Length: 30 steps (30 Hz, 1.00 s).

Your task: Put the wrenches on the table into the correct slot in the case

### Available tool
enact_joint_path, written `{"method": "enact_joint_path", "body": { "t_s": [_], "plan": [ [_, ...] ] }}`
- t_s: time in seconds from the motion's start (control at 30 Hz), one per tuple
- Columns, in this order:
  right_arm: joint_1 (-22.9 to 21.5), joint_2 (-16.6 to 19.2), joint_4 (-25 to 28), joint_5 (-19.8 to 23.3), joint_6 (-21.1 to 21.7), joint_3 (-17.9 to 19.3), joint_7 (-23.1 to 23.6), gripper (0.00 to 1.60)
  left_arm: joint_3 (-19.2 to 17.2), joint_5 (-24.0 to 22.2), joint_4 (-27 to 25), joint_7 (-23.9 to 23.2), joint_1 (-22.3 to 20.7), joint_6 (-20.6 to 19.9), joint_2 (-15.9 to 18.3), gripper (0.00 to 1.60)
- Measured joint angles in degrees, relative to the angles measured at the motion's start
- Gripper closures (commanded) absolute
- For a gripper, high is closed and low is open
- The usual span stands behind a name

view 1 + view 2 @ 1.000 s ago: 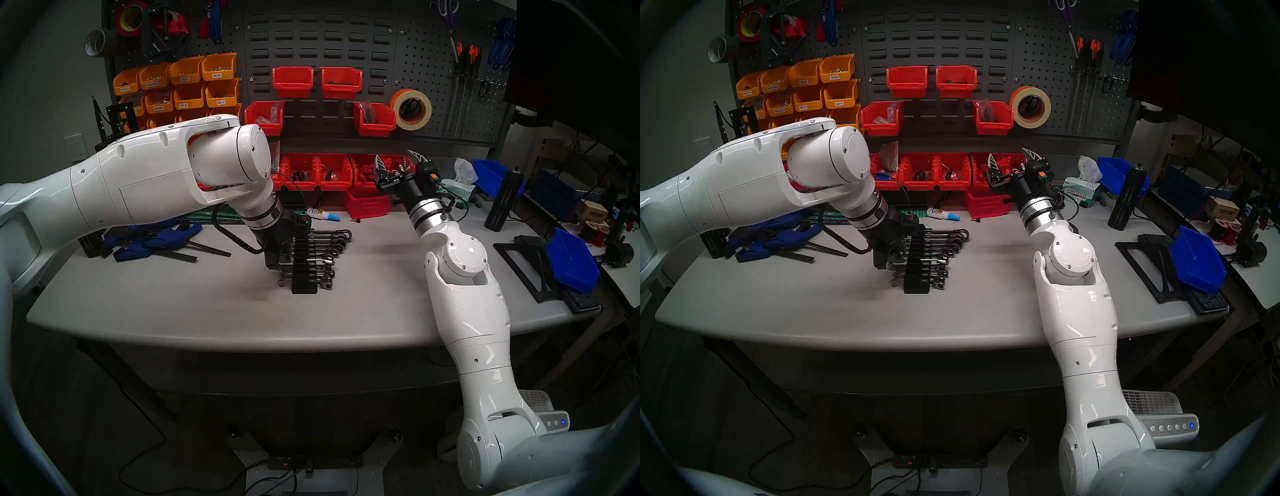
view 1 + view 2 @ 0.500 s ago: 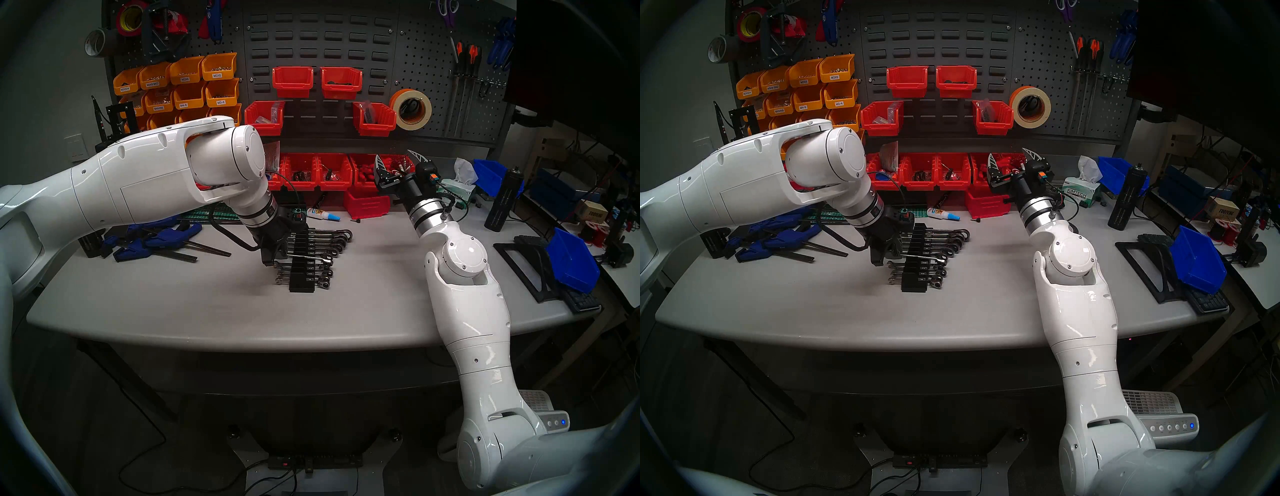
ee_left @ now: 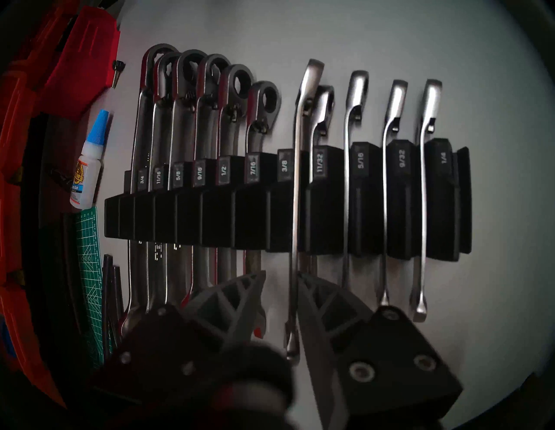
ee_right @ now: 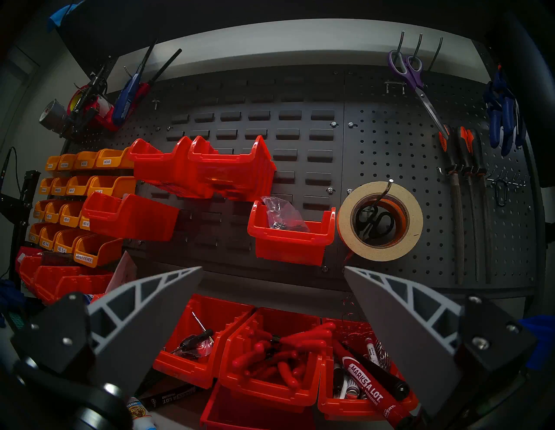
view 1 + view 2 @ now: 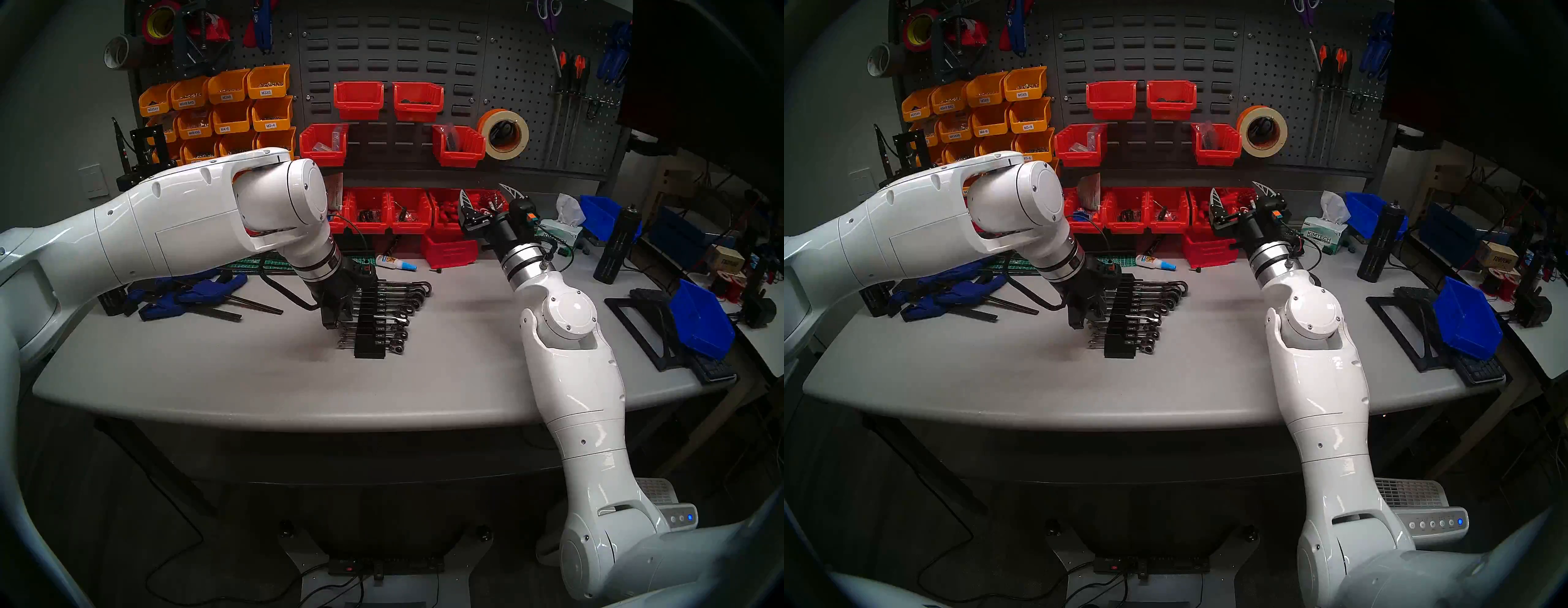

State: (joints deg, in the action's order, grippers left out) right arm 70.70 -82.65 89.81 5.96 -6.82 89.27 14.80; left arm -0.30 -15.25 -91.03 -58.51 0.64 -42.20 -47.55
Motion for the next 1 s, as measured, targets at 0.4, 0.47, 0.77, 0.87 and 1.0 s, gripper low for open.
{"method": "enact_joint_path", "body": {
  "t_s": [0.4,0.47,0.77,0.87,1.0],
  "plan": [
    [0.0,0.0,0.0,0.0,0.0,0.0,0.0,0.00,0.1,-0.3,1.8,-1.4,0.2,-0.1,-1.0,0.95],
    [0.0,0.0,0.0,0.0,0.0,0.0,0.0,0.00,0.1,-0.2,2.0,-1.4,0.3,0.0,-1.1,0.72],
    [0.0,0.0,0.0,0.0,0.0,0.0,0.0,0.00,-0.4,0.2,3.7,-1.3,-0.2,0.9,-1.5,0.28],
    [0.0,0.0,0.0,0.0,0.0,0.0,0.0,0.00,-0.4,0.2,3.9,-1.7,-0.2,1.0,-1.6,0.35],
    [0.0,0.0,0.0,0.0,0.0,0.0,0.0,0.00,-0.5,0.1,3.9,-2.1,-0.2,1.1,-1.6,0.63]
  ]
}}
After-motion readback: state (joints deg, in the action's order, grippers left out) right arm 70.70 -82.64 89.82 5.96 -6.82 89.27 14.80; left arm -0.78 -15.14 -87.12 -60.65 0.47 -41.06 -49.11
